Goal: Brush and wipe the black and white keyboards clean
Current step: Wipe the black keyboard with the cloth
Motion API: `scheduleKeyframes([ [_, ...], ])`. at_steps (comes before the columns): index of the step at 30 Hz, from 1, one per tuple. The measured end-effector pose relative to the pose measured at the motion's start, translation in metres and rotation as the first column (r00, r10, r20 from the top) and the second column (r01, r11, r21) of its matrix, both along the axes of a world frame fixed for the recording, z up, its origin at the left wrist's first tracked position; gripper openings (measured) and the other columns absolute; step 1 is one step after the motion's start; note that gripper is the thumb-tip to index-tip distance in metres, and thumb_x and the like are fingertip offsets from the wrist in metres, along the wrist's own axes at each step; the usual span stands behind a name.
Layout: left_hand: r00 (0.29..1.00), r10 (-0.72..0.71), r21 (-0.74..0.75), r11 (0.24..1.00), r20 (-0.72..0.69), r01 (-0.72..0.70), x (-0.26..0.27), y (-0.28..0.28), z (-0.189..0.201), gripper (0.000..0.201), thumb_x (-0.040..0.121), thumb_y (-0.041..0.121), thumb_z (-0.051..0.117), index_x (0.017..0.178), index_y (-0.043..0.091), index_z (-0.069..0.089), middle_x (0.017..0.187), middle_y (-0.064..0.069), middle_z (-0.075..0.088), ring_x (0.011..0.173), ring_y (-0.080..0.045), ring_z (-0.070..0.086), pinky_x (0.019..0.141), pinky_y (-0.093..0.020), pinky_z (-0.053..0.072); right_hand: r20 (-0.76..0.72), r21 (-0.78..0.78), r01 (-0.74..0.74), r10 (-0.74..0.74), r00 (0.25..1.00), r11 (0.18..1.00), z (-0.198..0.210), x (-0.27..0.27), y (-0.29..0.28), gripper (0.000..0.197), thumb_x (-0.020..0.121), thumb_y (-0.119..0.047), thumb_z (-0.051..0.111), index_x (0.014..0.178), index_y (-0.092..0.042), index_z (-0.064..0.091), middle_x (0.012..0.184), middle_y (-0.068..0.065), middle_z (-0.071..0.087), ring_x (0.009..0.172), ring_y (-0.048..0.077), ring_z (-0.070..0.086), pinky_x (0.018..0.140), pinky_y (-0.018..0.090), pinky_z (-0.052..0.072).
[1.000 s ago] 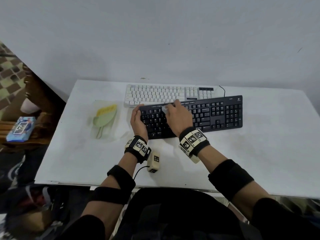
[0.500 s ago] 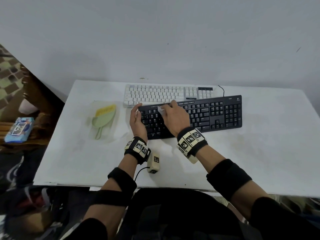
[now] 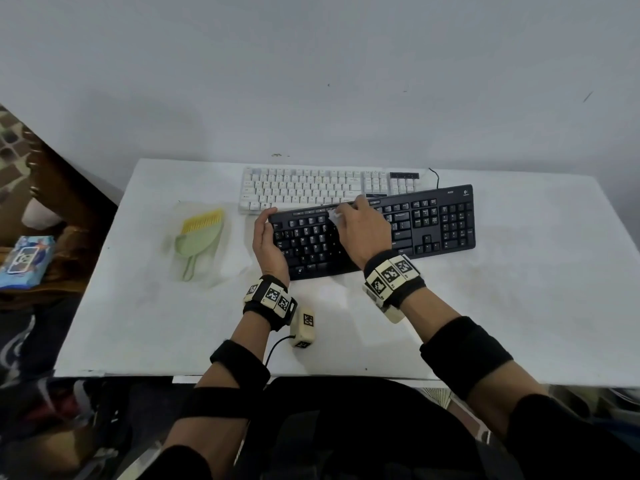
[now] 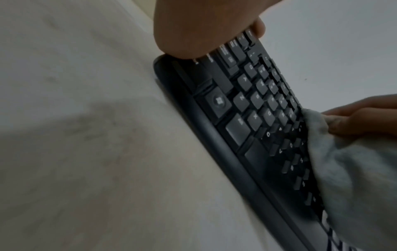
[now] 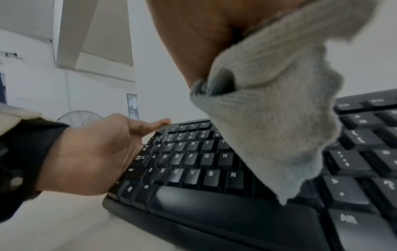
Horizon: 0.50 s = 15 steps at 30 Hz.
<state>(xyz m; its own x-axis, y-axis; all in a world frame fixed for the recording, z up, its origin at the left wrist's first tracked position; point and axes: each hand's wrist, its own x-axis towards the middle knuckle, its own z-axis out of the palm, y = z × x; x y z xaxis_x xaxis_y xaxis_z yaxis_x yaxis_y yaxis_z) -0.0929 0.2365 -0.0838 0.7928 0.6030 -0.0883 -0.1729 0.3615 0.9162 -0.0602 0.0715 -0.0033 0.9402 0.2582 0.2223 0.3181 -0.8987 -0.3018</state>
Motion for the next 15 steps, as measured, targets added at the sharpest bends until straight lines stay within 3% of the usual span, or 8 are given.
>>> scheduleKeyframes([
  [4,1.000,0.018,0.015,1.000,0.019,-0.018,0.002,-0.002,-0.001,0.025,0.106,0.010,0.043,0.114,0.009,0.067,0.126,0.003,0.065,0.127,-0.011,0.058,0.115,-0.042,0.043,0.024,0.023,0.003,-0.004,1.000,1.000,0.004,0.003,-0.003,0.021,0.101,-0.028,0.058,0.103,-0.010,0.070,0.098,0.008,0.058,0.058,0.018,0.047,0.054,0.026,0.036],
  [7,1.000,0.012,0.041,0.999,0.021,-0.013,0.003,-0.002,-0.001,0.025,0.106,0.011,0.042,0.114,0.008,0.066,0.123,0.004,0.066,0.124,-0.009,0.058,0.117,-0.043,0.041,-0.002,0.005,0.014,-0.014,1.000,1.000,0.003,0.000,-0.012,0.023,0.102,-0.027,0.054,0.108,-0.011,0.070,0.102,0.008,0.058,0.062,0.019,0.051,0.055,0.030,0.046],
  [10,1.000,0.011,0.067,0.998,0.004,-0.012,0.005,0.000,-0.003,0.027,0.105,0.016,0.043,0.109,0.017,0.070,0.120,0.010,0.068,0.126,-0.013,0.057,0.118,-0.047,0.039,-0.030,0.010,0.084,-0.084,0.996,0.996,0.003,0.004,-0.036,0.027,0.103,-0.028,0.050,0.113,-0.012,0.069,0.107,0.009,0.058,0.067,0.019,0.051,0.059,0.031,0.048],
  [13,1.000,0.008,0.056,0.998,-0.010,-0.008,0.006,0.001,-0.004,0.028,0.104,0.018,0.043,0.107,0.021,0.071,0.118,0.011,0.068,0.125,-0.014,0.058,0.117,-0.048,0.040,-0.033,0.020,0.157,-0.156,0.987,0.987,0.004,0.010,-0.049,0.027,0.103,-0.026,0.050,0.113,-0.011,0.069,0.108,0.010,0.058,0.070,0.021,0.056,0.065,0.039,0.057],
  [15,1.000,0.005,0.050,0.999,0.001,-0.005,0.006,0.000,-0.003,0.028,0.104,0.018,0.043,0.106,0.022,0.071,0.118,0.011,0.068,0.124,-0.013,0.059,0.116,-0.046,0.042,-0.005,0.038,0.101,-0.101,0.995,0.994,0.005,0.008,-0.042,0.028,0.104,-0.028,0.051,0.111,-0.009,0.070,0.106,0.010,0.059,0.068,0.021,0.058,0.064,0.038,0.058],
])
